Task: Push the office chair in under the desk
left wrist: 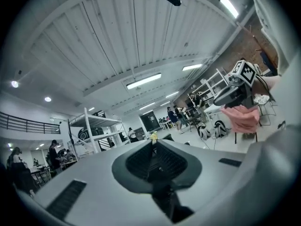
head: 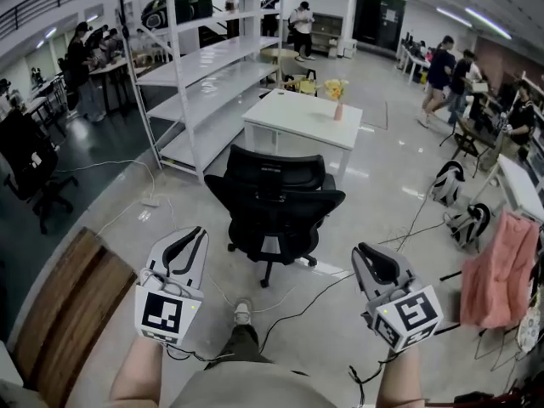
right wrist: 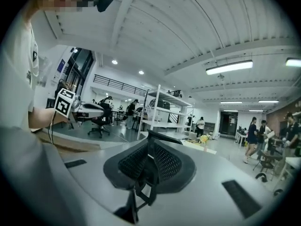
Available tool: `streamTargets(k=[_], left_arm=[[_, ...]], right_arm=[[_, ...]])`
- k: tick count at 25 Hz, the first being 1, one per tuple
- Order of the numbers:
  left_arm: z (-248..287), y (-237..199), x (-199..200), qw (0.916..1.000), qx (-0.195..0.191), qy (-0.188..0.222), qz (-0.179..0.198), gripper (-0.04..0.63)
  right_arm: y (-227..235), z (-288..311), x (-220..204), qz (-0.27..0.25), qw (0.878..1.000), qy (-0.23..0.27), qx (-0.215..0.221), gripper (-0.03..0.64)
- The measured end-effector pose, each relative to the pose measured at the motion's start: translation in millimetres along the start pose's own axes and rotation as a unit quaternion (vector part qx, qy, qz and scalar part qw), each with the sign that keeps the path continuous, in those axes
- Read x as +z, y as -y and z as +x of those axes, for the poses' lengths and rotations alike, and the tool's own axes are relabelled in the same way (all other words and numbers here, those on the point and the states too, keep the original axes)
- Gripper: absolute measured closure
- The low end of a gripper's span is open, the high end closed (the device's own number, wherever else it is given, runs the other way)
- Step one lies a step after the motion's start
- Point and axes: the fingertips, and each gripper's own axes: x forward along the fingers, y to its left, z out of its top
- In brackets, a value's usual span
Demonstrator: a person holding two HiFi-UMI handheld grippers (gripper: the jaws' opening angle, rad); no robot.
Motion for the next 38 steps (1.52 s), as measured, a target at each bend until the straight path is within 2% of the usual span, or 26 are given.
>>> streamTargets(k=[3,6,9,11,14,17,21,27,31,38], left_arm=[[13,-2,-10,0.9996,0.007,-0.005,0.027,0.522],[29,-4,-17,0.9982,0.006,-0.01,0.059,0.464],[53,-2,-27,0.9974,-0.026,-0.019,0.064,0.437],[72,1,-32,0.9961,-0.051,-0.027,0.068,0.423],[94,-2,-43,0.9912,-0.066,-0.055,0.101,0.394],[113,-2,-60,0.9836,-0.088,-0.085,0.133,0.366],[143,0,-88,0.9714,-0.116,-0.115,0.172,0.362],[191,-6,-134,0.9549,-0.171,-0.15,0.191,0.37],[224,-4,-159,0.9444,-0.214,-0.156,0.195,0.371],[282,-7,-211,0.9188,-0.274,-0.185,0.216,0.369]], right_arm=[[-1,11,-8,-0.023,0.999,-0.022,0.021,0.547],[1,26,-15,-0.058,0.996,-0.046,0.04,0.489],[6,45,-19,-0.092,0.993,-0.067,0.043,0.438],[12,56,-27,-0.108,0.989,-0.089,0.044,0.431],[23,77,-41,-0.147,0.982,-0.113,0.034,0.431],[30,101,-52,-0.167,0.976,-0.135,0.034,0.431],[40,131,-69,-0.174,0.97,-0.161,0.048,0.431],[53,184,-95,-0.175,0.961,-0.2,0.073,0.431],[64,221,-112,-0.173,0.956,-0.221,0.083,0.431],[80,281,-149,-0.171,0.942,-0.271,0.104,0.433]])
